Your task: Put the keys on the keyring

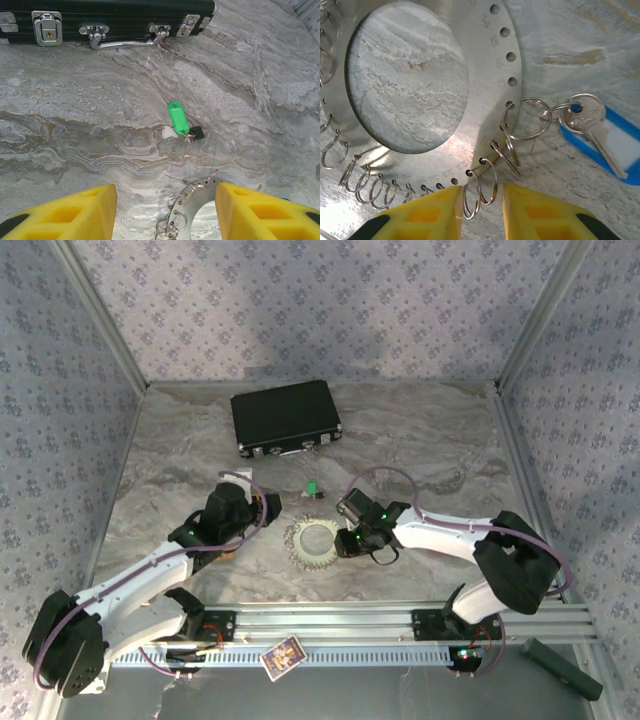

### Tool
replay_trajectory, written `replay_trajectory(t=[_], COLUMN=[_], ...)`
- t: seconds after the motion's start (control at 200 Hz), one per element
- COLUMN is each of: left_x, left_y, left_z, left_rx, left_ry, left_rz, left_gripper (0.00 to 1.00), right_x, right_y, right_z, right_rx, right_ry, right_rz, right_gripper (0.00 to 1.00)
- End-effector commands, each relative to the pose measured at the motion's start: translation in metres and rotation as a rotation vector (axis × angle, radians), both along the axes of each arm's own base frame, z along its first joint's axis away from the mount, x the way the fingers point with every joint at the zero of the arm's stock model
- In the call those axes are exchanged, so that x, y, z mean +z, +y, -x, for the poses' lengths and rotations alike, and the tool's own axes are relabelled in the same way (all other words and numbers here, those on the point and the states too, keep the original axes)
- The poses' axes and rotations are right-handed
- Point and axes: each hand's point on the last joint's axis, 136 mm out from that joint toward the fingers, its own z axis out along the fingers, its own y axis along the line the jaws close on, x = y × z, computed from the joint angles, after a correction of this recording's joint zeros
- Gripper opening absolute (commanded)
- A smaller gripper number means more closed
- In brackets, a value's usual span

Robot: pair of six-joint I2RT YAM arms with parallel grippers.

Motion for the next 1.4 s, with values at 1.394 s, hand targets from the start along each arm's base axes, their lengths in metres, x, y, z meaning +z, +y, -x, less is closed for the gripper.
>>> replay_trajectory(t=[1.394], left_x=[0.008], left_y=[0.002], left_z=[0.0], left_rx=[-0.001], left_ry=[-0.04], left_rz=[-0.012], left_gripper=[0.54], right_x=[-0.003], right_y=[0.016], right_z=[0.007], right_rx=[0.01], right_ry=[0.059], right_rz=[0.0], right_gripper=[0.21])
